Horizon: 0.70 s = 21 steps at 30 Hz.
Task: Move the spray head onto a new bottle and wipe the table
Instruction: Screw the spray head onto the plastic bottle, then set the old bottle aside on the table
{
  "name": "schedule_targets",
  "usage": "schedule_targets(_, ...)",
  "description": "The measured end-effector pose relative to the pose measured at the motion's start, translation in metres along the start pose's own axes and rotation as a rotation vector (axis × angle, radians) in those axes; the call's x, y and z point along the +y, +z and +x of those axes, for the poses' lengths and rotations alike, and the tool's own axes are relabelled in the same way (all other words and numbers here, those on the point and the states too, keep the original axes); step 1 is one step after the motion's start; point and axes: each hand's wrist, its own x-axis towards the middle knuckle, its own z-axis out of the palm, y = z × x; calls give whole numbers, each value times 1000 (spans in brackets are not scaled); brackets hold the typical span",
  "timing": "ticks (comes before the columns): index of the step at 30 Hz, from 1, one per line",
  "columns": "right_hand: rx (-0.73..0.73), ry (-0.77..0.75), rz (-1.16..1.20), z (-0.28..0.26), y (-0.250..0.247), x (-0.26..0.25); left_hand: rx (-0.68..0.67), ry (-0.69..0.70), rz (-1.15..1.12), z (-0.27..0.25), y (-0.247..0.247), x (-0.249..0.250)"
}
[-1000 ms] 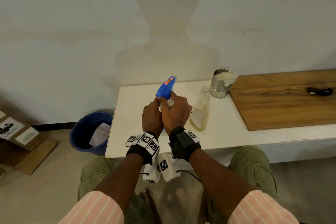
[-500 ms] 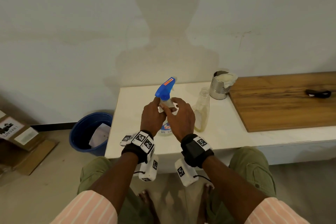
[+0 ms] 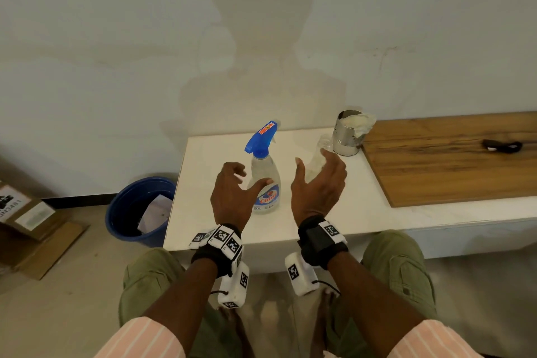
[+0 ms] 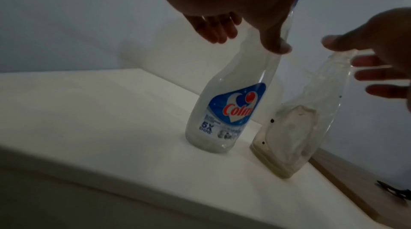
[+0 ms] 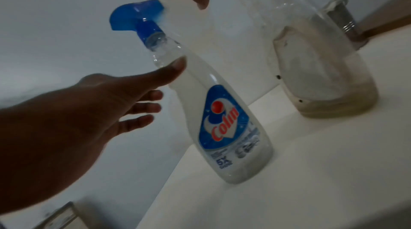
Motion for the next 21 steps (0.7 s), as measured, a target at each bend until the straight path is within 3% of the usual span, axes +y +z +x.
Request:
schedule_targets(4, -8, 118, -88, 16, 1, 10, 30, 22, 77, -9, 2, -2)
schedule_targets(9, -236, 216, -219, 40, 10, 20, 7, 41, 114, -10, 8, 0)
schedule_targets(11, -263, 155, -210, 42, 7, 24, -3, 28, 117, -9, 8, 0)
schedule_targets(16, -97, -94, -181, 11, -14, 18, -64, -6, 130, -5, 3, -4)
schedule_targets(21, -300, -363, -107, -37, -28, 3, -70, -13, 151, 0, -10, -14)
